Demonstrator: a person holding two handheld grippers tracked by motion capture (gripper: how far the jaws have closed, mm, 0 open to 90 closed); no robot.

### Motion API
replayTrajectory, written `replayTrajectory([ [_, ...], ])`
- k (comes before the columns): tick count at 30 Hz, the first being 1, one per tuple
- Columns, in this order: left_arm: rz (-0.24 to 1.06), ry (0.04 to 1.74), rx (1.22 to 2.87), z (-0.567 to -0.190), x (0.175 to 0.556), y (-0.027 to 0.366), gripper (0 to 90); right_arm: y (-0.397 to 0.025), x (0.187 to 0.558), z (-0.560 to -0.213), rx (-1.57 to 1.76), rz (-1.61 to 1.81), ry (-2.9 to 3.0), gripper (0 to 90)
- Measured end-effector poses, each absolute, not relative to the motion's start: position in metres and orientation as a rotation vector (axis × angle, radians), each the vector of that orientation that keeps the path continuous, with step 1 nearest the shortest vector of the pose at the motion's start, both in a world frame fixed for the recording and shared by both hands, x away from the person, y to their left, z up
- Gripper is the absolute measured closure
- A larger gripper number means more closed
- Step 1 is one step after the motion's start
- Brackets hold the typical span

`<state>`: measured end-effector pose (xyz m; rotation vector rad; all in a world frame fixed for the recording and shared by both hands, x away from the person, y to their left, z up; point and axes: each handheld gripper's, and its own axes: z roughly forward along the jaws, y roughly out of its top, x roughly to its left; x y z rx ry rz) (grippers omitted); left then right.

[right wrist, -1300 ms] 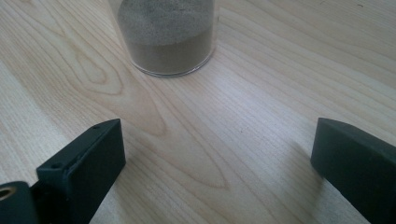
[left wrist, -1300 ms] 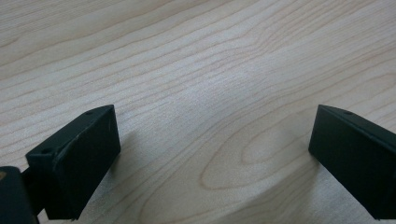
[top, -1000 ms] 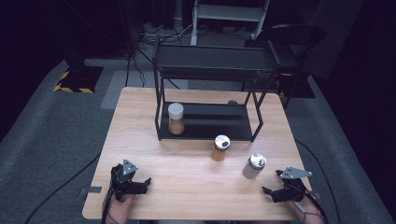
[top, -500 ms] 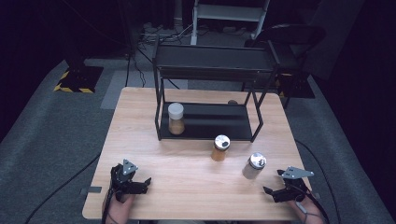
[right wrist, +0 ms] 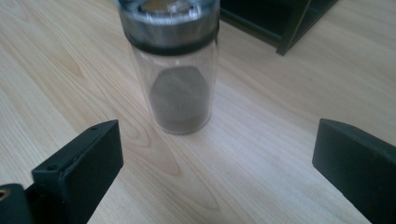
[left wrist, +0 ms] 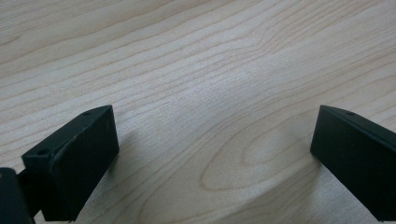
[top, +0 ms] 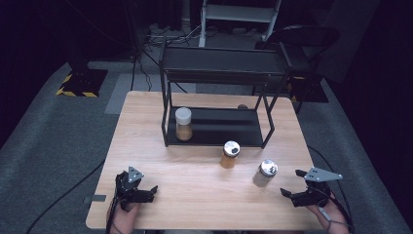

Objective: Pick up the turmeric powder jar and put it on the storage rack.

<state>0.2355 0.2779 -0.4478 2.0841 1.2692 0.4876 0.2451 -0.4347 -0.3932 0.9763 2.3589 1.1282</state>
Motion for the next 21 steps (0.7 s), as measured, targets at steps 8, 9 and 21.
replayTrajectory([
  [8,0.487,1.27,2.084,-0.448,0.236,0.278,0.9,-0.435,0.246,-0.369,0.945,1.184,2.329,1.6],
  [9,0.487,1.269,2.084,-0.448,0.236,0.278,0.8,-0.434,0.247,-0.366,0.943,1.186,2.327,1.6],
  [21,0.488,1.269,2.084,-0.448,0.236,0.278,0.8,-0.428,0.249,-0.34,0.914,1.196,2.314,1.8],
])
